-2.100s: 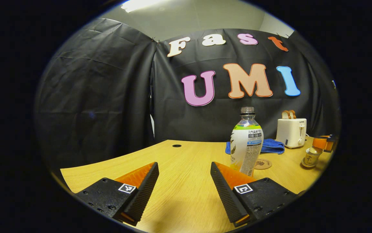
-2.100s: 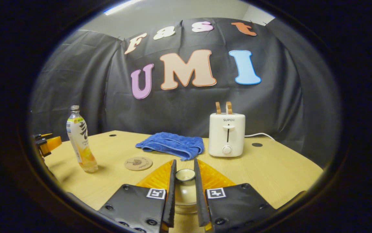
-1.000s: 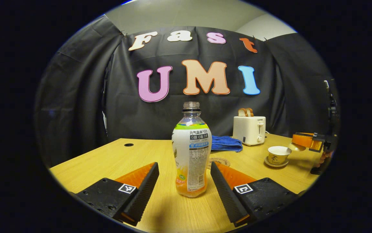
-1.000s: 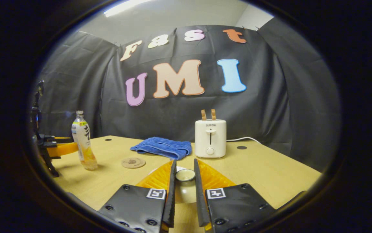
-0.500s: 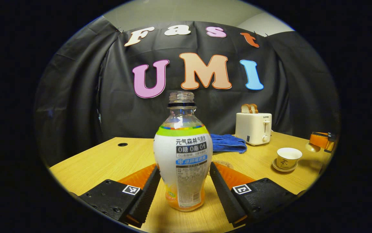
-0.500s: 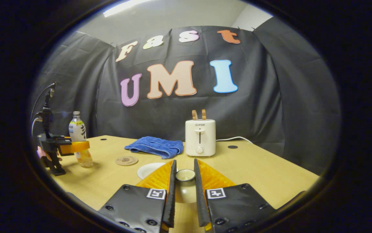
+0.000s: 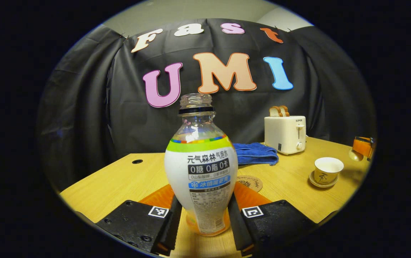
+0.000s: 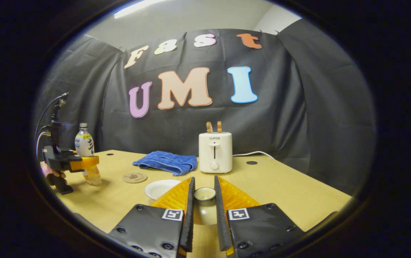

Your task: Open the teacup lid with one hand, grasp the water bottle and pour water into the teacup with the other hand; after pouring, place the water bottle on the coaster and then close the teacup lid.

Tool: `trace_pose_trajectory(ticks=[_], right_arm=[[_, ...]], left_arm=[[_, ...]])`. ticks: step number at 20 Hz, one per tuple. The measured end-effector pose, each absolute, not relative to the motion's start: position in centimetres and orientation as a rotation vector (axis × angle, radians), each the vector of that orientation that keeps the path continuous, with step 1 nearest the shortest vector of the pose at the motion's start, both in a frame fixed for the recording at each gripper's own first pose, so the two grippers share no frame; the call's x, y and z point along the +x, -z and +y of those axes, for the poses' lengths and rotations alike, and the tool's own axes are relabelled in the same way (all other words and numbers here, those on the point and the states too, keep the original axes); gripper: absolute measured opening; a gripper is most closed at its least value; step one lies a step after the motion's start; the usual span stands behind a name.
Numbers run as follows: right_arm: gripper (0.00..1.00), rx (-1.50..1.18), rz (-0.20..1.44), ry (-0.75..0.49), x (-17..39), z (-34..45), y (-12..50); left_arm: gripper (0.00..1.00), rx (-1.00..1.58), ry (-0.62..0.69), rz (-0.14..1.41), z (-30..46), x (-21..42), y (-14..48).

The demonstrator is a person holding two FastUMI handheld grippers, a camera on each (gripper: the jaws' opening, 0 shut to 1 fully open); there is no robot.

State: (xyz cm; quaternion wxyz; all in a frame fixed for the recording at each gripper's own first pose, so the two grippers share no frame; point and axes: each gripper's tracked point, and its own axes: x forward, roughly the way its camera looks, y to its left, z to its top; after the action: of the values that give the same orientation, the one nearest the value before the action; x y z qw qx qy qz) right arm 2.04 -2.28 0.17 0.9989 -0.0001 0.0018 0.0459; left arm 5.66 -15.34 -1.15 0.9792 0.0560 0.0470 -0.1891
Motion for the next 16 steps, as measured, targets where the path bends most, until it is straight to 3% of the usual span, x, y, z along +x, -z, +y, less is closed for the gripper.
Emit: trace_pose_trajectory(ticks=[4,10,16], right_arm=[[0.31,-0.001,0.003,-0.075,2.1,-2.8,-0.2],[0.31,-0.002,0.003,-0.047,2.3,-4.0,-0.2],[0.31,-0.002,0.001,-0.001,2.6,-5.8,-0.3]], left_arm=[[0.55,0.291,0.337,0.059,-15.8,5.9,-0.4],[0.52,0.717,0.315,-0.147,-19.4,5.9,-6.1],[0.52,1.092,0.415,-0.226,-24.4,5.2,-4.3]])
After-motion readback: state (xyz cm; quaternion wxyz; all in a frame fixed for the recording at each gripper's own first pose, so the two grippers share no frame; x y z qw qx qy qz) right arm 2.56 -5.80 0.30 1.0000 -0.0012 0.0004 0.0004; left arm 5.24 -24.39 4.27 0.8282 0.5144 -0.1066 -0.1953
